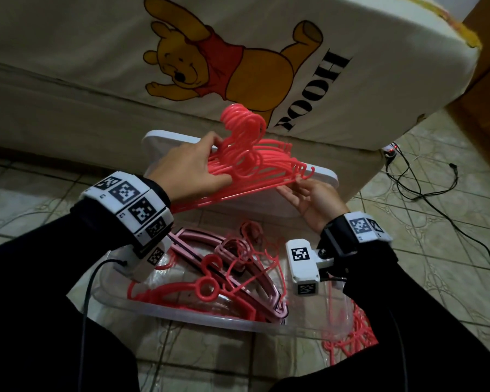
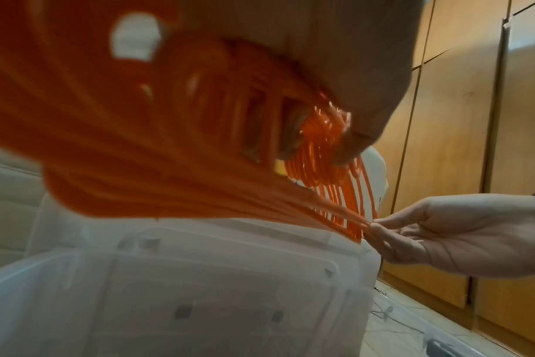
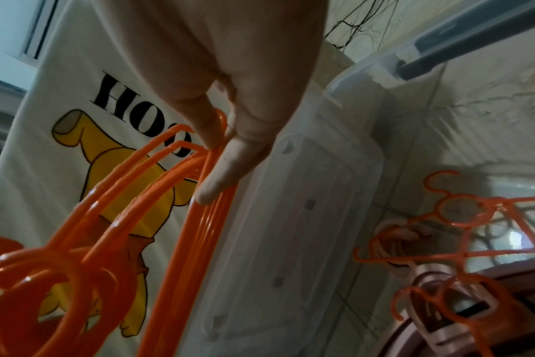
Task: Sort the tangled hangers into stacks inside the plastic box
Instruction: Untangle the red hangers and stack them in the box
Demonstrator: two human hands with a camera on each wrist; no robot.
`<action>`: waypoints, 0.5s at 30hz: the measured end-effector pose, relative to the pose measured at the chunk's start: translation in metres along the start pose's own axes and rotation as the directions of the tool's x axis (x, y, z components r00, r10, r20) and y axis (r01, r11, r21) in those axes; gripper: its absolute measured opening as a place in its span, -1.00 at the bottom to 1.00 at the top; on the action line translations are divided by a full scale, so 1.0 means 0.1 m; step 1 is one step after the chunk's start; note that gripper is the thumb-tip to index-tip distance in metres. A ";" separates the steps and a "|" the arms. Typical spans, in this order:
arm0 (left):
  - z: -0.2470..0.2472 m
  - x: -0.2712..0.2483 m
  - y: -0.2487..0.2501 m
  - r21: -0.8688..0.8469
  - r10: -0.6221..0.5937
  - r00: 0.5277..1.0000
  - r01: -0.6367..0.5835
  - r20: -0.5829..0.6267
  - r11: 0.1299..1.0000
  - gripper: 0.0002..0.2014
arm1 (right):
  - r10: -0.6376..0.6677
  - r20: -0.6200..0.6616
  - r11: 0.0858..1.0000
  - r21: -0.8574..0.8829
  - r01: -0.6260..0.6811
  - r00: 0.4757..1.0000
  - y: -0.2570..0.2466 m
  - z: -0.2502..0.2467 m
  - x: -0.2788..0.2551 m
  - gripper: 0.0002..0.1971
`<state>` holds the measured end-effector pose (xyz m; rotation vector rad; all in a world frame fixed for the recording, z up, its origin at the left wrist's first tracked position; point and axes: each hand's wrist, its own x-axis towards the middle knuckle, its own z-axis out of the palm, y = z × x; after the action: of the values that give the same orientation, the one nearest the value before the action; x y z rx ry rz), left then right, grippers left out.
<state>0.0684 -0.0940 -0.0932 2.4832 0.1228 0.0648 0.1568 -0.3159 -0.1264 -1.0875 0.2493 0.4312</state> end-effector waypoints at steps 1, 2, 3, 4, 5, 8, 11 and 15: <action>0.00 0.00 0.00 0.000 -0.006 1.000 0.006 -0.002 1.000 -0.58 | -0.002 0.011 1.000 -0.017 0.003 1.000 0.00 0.00 0.01 -0.85; 0.00 0.00 0.00 0.003 -0.014 1.000 0.014 -0.002 1.000 -0.59 | 0.002 0.019 0.999 -0.049 -0.001 1.000 0.01 0.00 0.01 -0.88; 0.00 0.00 0.00 0.008 -0.020 1.000 0.020 -0.002 1.000 -0.59 | 0.012 0.020 0.995 -0.100 -0.010 1.000 0.01 0.00 0.01 -0.90; 0.00 0.00 0.00 0.013 -0.025 1.000 0.025 -0.003 1.000 -0.58 | 0.024 0.016 0.985 -0.174 -0.021 1.000 0.03 -0.01 0.01 -0.91; 0.00 0.01 0.00 0.015 -0.032 0.999 0.033 -0.006 0.999 -0.57 | 0.038 0.006 0.961 -0.274 -0.035 0.999 0.06 -0.03 0.02 -0.89; -0.02 0.02 0.00 0.013 -0.069 0.997 0.069 -0.022 0.998 -0.63 | 0.022 0.040 0.656 -0.755 0.015 0.999 0.22 -0.15 0.08 -0.83; 0.00 0.04 -0.01 0.027 -0.055 0.998 0.055 -0.024 0.998 -0.64 | 0.114 0.255 -0.131 -0.954 0.269 0.960 0.50 -0.24 0.07 -0.87; 0.03 0.06 0.01 0.026 -0.033 0.999 0.033 -0.022 0.999 -0.51 | 0.367 0.313 -0.391 -0.803 0.450 0.876 0.97 -0.21 -0.03 -0.75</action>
<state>0.0742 -0.0957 -0.0952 2.5064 0.1748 0.0763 0.1102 -0.2970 -0.2117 -2.7824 -1.0402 0.8957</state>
